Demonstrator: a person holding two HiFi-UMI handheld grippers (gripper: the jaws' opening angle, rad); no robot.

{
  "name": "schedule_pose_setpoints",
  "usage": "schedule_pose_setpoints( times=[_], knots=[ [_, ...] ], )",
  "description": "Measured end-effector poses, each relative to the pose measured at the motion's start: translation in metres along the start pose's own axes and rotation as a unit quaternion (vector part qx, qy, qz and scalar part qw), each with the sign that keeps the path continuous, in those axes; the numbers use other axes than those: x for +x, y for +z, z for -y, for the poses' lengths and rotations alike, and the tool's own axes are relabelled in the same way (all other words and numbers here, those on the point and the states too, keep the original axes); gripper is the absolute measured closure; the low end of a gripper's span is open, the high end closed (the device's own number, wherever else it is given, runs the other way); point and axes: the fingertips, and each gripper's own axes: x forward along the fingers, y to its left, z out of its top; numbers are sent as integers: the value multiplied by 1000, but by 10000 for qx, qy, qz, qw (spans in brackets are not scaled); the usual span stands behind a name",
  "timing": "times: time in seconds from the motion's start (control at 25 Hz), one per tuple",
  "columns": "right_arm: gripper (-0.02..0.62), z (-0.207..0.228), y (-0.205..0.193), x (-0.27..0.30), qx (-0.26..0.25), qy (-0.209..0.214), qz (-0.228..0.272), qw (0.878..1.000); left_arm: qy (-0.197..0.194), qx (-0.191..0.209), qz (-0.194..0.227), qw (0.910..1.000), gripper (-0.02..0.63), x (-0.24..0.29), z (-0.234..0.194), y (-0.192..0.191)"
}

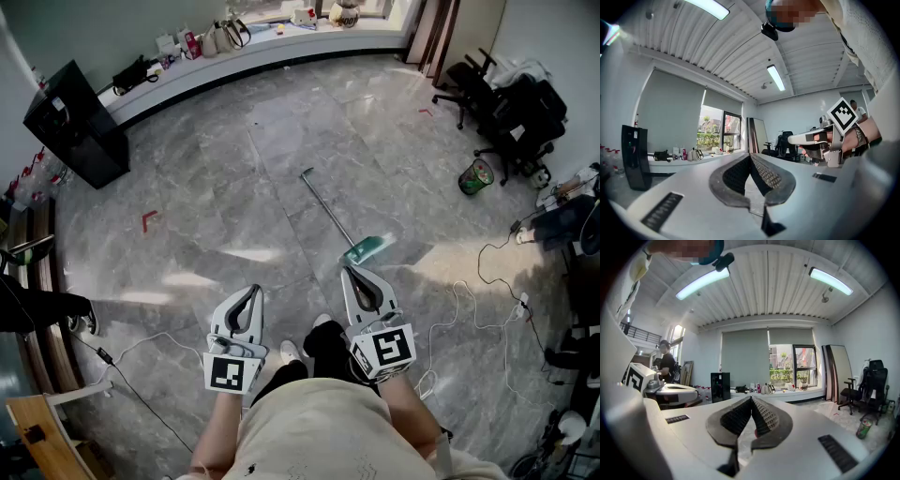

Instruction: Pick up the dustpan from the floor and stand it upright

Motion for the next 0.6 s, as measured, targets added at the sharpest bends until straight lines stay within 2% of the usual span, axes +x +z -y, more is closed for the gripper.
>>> schedule_pose_setpoints(
  times=[0.16,0.36,0.48,0.6],
  knots=[
    [577,39,-9,56,-29,-12,-143,9999,5,90,-78,9999,595,55,-25,-13],
    [577,94,-5,157,136,-124,-127,9997,-62,140,-222,9996,595,147,-82,-26],
    [577,125,3,216,297,-60,-212,9993,5,188,-290,9994,595,210,-116,-17],
    [577,144,12,270,97,132,-368,9992,56,270,-111,9996,595,268,-147,-1]
  ],
)
